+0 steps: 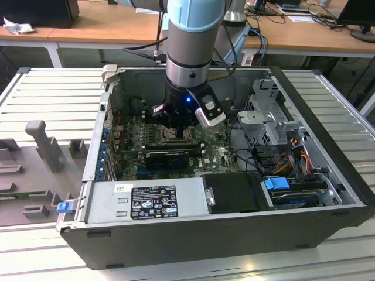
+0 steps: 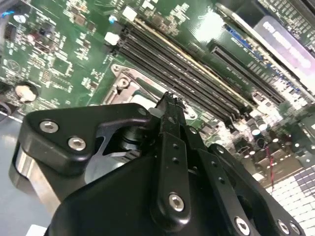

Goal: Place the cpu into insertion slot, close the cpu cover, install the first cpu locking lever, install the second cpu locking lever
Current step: 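Install the second cpu locking lever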

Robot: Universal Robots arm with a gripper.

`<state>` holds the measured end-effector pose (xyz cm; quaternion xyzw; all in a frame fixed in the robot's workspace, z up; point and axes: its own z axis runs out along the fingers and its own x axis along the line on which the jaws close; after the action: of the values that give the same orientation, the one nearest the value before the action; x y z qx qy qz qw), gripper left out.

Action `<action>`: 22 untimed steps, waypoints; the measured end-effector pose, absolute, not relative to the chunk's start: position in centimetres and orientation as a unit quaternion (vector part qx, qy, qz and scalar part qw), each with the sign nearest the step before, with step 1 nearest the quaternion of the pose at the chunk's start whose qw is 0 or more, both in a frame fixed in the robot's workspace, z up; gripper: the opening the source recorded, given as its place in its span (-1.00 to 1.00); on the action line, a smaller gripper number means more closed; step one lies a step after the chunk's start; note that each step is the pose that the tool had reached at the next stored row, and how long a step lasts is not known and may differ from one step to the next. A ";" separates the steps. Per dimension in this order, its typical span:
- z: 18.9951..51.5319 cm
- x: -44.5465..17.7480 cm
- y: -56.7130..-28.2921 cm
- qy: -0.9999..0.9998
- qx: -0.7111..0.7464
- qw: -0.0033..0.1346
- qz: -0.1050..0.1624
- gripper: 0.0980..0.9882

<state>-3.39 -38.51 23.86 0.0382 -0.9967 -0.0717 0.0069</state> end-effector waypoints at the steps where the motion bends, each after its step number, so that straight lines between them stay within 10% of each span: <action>1: 23.8 -3.9 -38.5 -0.997 0.042 0.007 -0.072 -0.98; 22: 20.8 -6.6 -39.6 -0.989 0.084 0.007 -0.122 -0.98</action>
<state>-6.63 -39.62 20.81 0.0836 -0.9890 -0.1222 0.0066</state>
